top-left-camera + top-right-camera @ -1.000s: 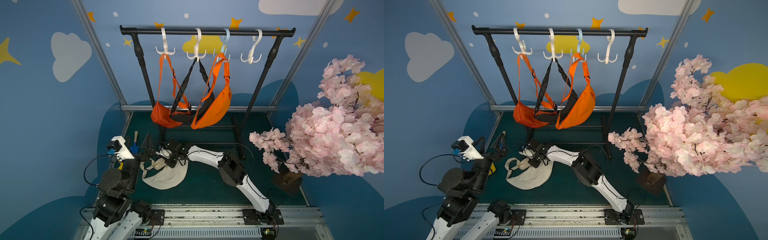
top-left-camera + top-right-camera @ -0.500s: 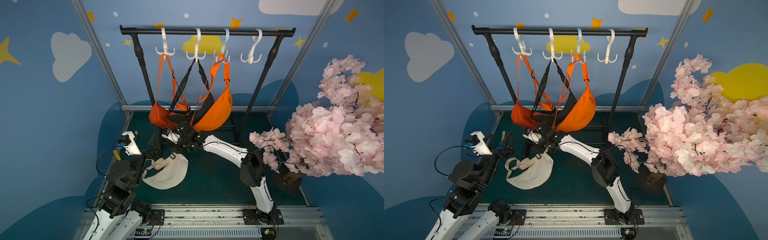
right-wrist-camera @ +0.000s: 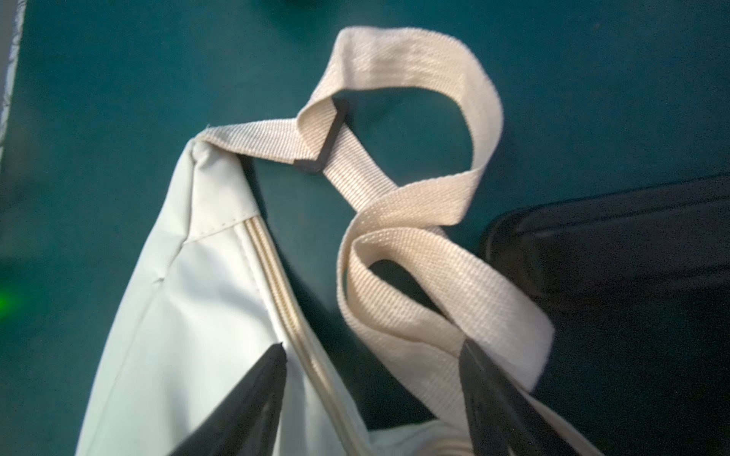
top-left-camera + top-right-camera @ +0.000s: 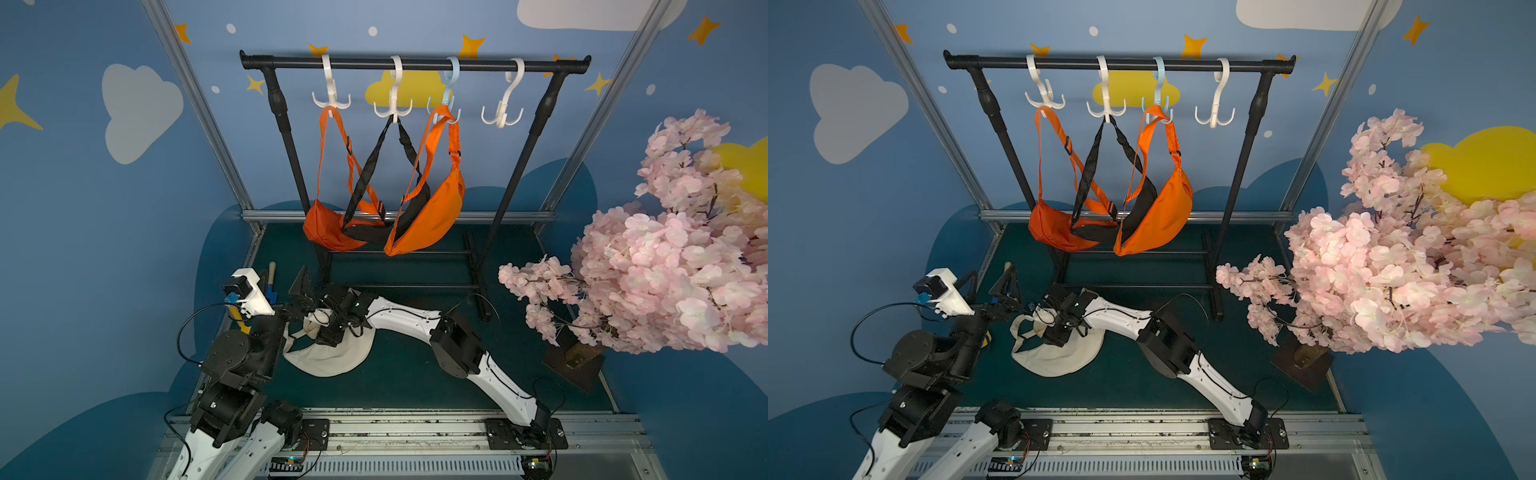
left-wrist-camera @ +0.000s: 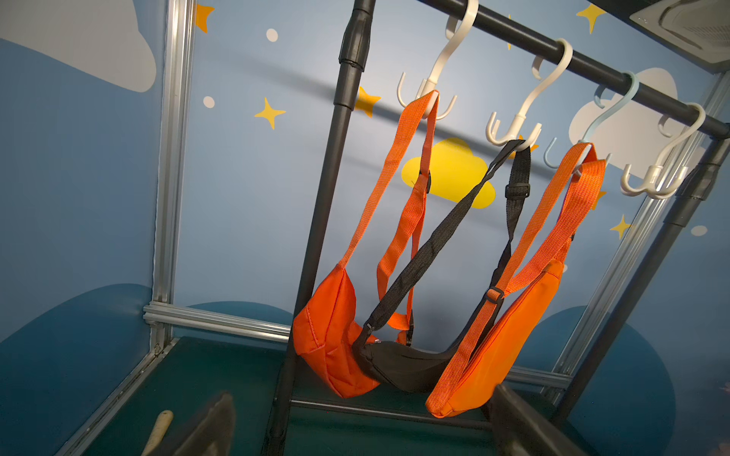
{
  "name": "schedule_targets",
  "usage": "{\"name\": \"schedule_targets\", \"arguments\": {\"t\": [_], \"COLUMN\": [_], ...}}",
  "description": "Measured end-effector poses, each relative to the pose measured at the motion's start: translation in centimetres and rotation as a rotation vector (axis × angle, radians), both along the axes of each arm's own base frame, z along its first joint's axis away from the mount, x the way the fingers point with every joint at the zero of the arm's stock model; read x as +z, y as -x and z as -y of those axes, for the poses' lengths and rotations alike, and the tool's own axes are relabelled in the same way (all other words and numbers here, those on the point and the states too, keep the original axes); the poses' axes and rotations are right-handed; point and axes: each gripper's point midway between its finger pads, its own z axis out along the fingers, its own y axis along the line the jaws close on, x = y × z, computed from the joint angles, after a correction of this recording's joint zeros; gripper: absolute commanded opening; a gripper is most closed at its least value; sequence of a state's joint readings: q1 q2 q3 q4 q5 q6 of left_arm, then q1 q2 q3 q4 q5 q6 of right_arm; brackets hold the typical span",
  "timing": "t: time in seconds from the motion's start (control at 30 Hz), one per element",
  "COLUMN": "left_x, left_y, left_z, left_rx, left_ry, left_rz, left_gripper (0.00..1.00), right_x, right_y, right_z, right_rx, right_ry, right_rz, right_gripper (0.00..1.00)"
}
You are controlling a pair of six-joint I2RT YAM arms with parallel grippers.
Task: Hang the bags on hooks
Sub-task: Pick up the bag from the center of the board.
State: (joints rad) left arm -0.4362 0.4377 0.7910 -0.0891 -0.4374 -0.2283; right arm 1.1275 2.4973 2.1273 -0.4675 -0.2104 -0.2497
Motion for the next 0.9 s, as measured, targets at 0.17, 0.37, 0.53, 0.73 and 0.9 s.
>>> {"name": "schedule_targets", "arguments": {"t": [0.17, 0.37, 0.53, 0.73, 0.9], "left_x": [0.0, 0.0, 0.1, 0.1, -0.2], "left_y": [0.0, 0.0, 0.2, 0.3, 0.0], "left_z": [0.0, 0.0, -0.1, -0.3, 0.2], "left_rx": [0.0, 0.0, 0.0, 0.006, -0.006], "left_ry": [0.0, 0.001, 0.002, -0.002, -0.026], "left_rz": [0.0, 0.001, 0.004, 0.005, -0.005], "left_gripper": [1.0, 1.0, 1.0, 1.0, 1.0], "right_x": [-1.6, -1.0, -0.3, -1.0, -0.6], "right_y": [-0.6, -1.3, -2.1, -3.4, -5.6], "right_z": [0.6, 0.1, -0.8, 0.4, 5.6], "right_rx": [-0.035, -0.048, -0.06, -0.124, -0.24], "right_ry": [0.02, 0.011, -0.014, 0.002, 0.024], "right_rz": [0.025, 0.05, 0.063, 0.009, -0.061], "right_gripper": [0.72, 0.7, 0.29, 0.0, 0.0]}}
